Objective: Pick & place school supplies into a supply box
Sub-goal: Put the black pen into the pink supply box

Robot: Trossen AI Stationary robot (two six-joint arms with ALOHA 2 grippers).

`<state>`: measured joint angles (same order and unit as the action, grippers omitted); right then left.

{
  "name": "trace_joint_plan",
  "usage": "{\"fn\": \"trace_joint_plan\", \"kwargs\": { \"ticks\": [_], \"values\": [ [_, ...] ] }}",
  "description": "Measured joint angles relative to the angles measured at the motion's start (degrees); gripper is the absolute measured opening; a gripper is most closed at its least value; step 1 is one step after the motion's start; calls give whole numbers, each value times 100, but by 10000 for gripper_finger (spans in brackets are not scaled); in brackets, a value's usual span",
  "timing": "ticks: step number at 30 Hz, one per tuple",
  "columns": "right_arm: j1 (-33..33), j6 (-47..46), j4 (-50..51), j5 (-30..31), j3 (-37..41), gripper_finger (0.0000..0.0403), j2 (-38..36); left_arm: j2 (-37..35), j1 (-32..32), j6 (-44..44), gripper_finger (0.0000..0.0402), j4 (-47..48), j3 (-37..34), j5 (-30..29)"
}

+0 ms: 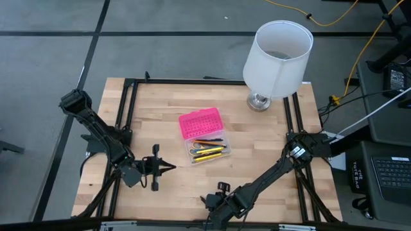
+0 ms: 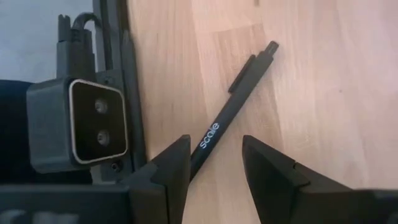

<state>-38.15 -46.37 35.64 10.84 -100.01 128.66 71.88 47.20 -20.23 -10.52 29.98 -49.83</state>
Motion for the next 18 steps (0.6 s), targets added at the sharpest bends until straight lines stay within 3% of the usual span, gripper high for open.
{"fn": "trace_joint_plan", "kwargs": {
  "ticks": [18],
  "values": [
    [-11,-370,-123,-24,2,150,254,0,0,140,4,0,2,1]
  ]
}}
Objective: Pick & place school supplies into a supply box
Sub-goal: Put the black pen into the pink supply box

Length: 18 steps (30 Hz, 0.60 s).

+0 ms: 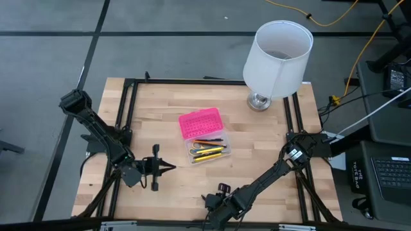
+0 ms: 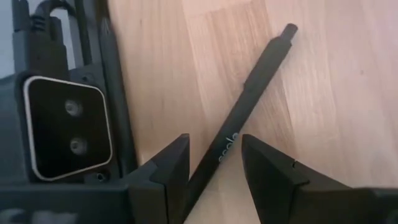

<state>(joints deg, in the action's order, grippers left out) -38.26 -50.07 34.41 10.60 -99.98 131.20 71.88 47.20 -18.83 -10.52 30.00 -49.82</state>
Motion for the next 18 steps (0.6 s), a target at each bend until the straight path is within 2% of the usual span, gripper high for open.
{"fn": "trace_joint_plan", "kwargs": {
  "ticks": [13,18],
  "values": [
    [22,-347,267,-81,-33,149,153,0,-5,4,5,0,0,-2],
    [20,-112,425,77,-31,149,164,0,-7,1,1,0,0,-2]
  ]
}}
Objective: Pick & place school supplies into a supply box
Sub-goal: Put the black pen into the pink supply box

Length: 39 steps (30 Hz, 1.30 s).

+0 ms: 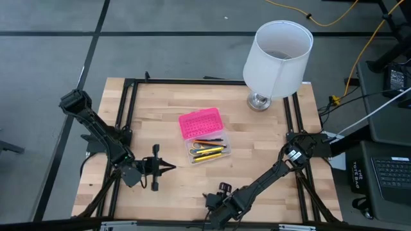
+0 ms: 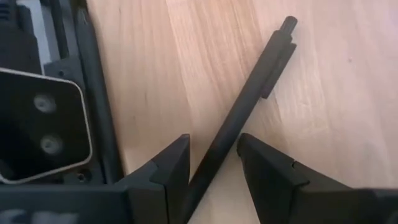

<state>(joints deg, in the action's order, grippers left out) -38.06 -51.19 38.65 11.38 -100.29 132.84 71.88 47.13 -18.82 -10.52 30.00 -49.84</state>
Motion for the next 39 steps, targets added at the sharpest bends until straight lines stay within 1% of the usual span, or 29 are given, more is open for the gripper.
{"fn": "trace_joint_plan", "kwargs": {
  "ticks": [12,19,24,28,35,36,39],
  "values": [
    [37,226,674,161,4,149,2,0,0,3,5,0,0,0],
    [39,626,1064,485,11,149,-2,0,0,4,1,0,0,0],
    [45,1189,1053,441,11,146,-2,0,0,5,5,2,0,0],
    [46,1450,1014,395,11,119,-2,0,1,5,4,1,0,0],
    [107,1446,1039,204,11,31,-10,0,0,7,1,2,0,0],
    [124,1451,1061,142,11,25,-13,0,0,7,1,2,0,0],
    [158,1506,1096,79,11,25,-15,0,1,7,5,2,0,0]
  ]
}}
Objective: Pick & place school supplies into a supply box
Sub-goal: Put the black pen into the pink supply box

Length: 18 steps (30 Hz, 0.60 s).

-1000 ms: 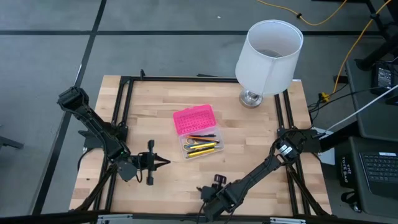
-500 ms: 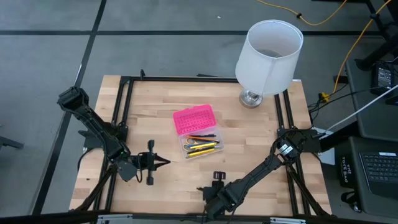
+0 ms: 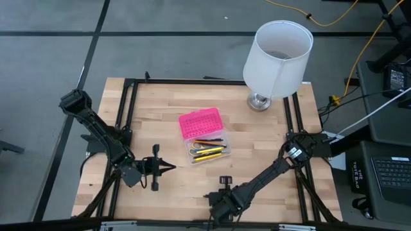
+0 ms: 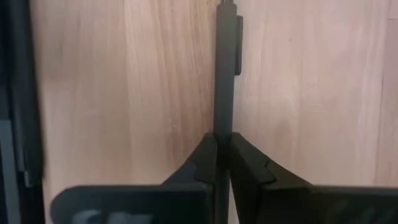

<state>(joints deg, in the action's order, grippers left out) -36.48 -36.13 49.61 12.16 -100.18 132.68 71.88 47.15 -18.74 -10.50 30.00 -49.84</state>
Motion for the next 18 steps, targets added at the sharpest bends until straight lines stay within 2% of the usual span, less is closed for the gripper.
{"fn": "trace_joint_plan", "kwargs": {
  "ticks": [8,18],
  "values": [
    [126,252,161,-229,12,27,-85,0,-1,0,1,6,0,0],
    [192,810,1151,21,57,32,-518,0,-1,-2,5,28,0,63]
  ]
}}
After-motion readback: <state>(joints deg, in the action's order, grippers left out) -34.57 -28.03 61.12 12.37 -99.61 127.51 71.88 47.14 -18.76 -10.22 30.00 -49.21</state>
